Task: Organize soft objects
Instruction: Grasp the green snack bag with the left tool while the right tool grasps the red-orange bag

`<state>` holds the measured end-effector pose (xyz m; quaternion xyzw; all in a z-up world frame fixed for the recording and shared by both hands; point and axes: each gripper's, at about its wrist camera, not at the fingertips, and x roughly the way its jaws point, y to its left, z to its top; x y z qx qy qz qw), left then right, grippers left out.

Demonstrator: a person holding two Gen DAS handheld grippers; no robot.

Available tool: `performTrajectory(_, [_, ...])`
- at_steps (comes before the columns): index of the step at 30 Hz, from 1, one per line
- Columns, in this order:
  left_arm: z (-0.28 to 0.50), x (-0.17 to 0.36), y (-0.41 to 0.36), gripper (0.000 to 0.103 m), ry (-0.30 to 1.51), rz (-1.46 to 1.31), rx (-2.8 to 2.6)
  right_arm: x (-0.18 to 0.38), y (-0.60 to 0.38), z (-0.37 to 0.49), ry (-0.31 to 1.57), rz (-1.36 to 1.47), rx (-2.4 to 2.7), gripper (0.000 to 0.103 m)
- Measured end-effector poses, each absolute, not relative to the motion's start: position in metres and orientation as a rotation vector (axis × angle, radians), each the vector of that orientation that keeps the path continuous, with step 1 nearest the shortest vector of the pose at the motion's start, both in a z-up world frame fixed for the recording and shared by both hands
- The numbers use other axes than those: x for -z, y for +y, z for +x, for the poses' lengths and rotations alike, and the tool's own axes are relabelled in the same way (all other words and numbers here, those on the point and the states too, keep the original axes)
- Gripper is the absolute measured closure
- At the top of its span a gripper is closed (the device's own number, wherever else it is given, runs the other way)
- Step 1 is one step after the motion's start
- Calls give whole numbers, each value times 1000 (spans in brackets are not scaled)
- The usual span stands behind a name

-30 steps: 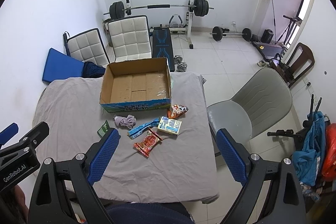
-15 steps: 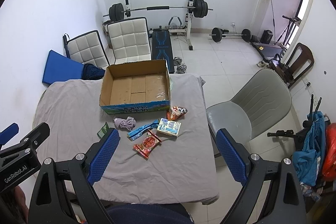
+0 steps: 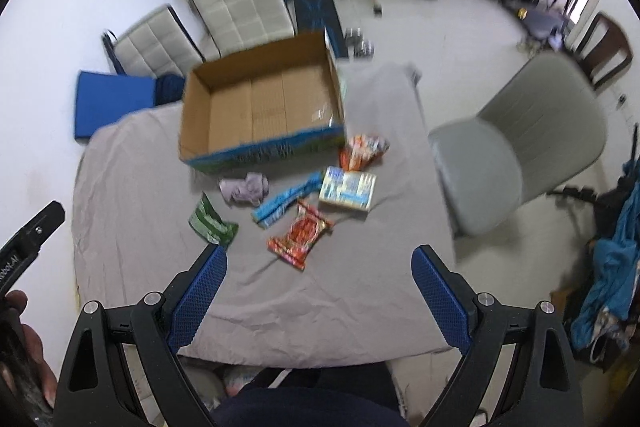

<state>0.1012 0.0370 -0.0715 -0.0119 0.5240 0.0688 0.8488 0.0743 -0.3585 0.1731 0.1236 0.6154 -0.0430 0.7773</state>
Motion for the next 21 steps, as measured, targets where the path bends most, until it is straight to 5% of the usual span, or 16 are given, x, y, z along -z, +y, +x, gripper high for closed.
performTrajectory(12, [169,304,85,0,1599,-185,-224,69,-333,145,1716,440,148,7])
performTrajectory(21, [197,411,90,0,1787,-338,-228,161,-322,157,1803,592,250,7])
